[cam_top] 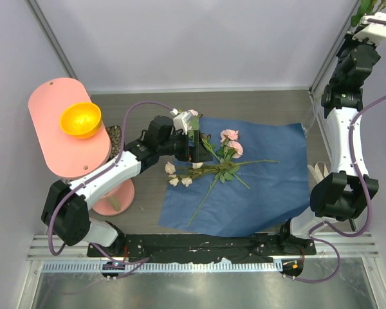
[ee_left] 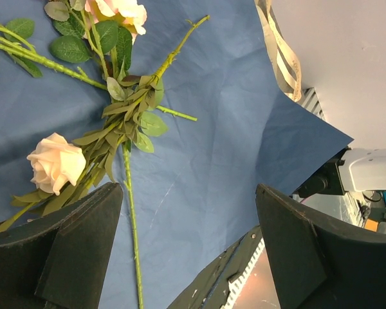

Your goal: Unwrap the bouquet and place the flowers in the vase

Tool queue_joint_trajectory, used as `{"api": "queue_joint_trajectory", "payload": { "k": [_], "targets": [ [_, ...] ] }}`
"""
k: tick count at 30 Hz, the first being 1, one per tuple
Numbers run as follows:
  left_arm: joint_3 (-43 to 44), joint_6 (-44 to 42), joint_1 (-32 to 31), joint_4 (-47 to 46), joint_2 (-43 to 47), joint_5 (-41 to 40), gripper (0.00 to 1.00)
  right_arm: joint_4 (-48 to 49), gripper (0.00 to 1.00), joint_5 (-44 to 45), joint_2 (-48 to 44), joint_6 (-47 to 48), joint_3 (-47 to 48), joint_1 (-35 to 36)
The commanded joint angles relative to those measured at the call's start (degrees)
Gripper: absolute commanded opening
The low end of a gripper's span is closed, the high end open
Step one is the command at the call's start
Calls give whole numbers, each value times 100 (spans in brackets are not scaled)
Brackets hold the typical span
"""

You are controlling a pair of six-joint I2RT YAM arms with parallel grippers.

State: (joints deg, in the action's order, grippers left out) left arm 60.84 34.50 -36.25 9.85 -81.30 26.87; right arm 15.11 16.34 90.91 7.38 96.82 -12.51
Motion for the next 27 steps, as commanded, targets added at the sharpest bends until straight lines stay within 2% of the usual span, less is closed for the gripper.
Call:
{"api": "queue_joint_trajectory", "payload": {
  "k": [1,8,18,24,27],
  "targets": [
    [174,57,39,-238,0,152,89,378,1,-43,-311,79,-110,3],
    [183,83,39,-264,-62,196,89,615,1,-25,-311,168,-461,-32],
    [253,136,39,-44,-158,108,89,2064,4,-271,-461,-52,-2077,-93],
    [323,496,39,44,-316,187,88,2373,17,-237,-408,-298,-2579,-146],
    [358,680,39,140,-413,143,88,2277,30,-184,-425,-377,-2668,-155]
  ]
}}
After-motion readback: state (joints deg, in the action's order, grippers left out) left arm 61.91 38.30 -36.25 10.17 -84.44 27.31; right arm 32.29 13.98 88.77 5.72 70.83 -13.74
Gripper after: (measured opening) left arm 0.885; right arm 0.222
